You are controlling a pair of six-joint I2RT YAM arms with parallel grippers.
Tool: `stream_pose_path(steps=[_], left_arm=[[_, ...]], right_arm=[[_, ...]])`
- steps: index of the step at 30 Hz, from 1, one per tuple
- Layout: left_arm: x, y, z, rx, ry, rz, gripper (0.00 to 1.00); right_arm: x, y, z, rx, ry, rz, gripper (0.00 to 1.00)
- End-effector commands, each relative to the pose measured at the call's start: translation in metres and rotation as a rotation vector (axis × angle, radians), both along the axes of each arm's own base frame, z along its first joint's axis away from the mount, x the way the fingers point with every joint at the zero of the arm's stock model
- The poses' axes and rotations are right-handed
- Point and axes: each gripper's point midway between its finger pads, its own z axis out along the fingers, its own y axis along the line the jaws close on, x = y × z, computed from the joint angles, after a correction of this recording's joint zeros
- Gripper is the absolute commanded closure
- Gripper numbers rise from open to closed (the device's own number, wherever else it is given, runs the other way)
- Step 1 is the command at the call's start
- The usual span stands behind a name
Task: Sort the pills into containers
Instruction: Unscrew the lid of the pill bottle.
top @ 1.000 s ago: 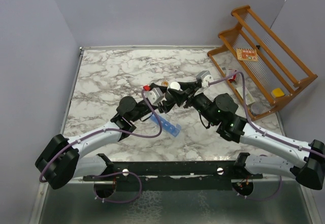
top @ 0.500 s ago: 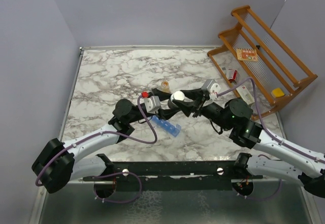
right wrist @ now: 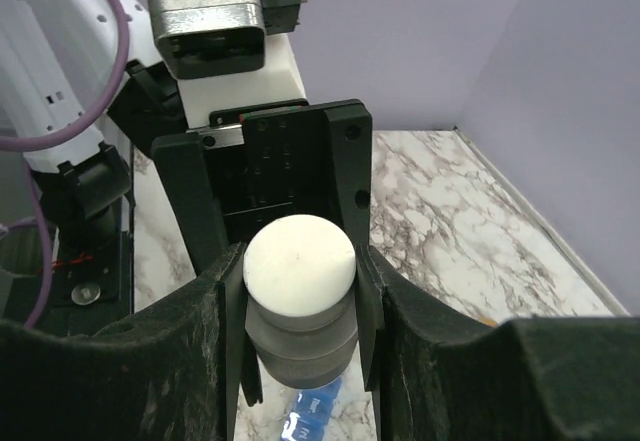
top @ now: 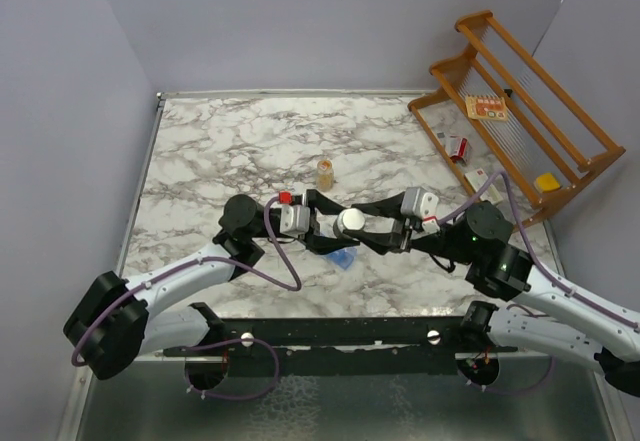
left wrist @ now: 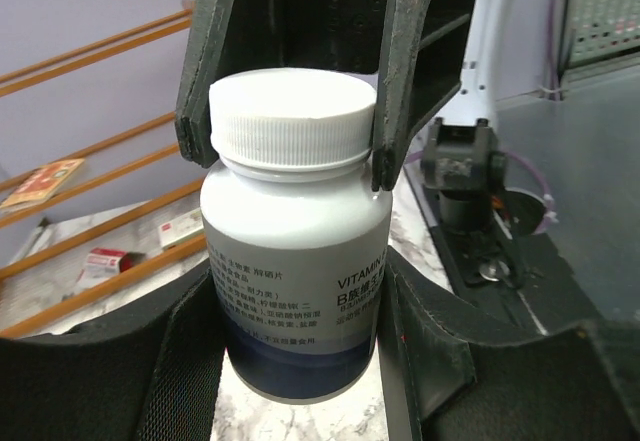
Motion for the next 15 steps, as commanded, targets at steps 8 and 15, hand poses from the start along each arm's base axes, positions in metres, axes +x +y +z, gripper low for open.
stream_pose_path(steps=[8, 15], left_arm=[[-0.043, -0.001, -0.009, 0.039, -0.052, -0.252, 1.0], [-0.02, -0.013, -0.017, 0.044, -0.01, -0.166, 1.0]], right_arm=[[0.011, -0.013, 0.026, 0.058, -0.076, -0.078, 0.15], [0.023, -0.032, 0.049, 0.189, -0.074, -0.194, 0.12]])
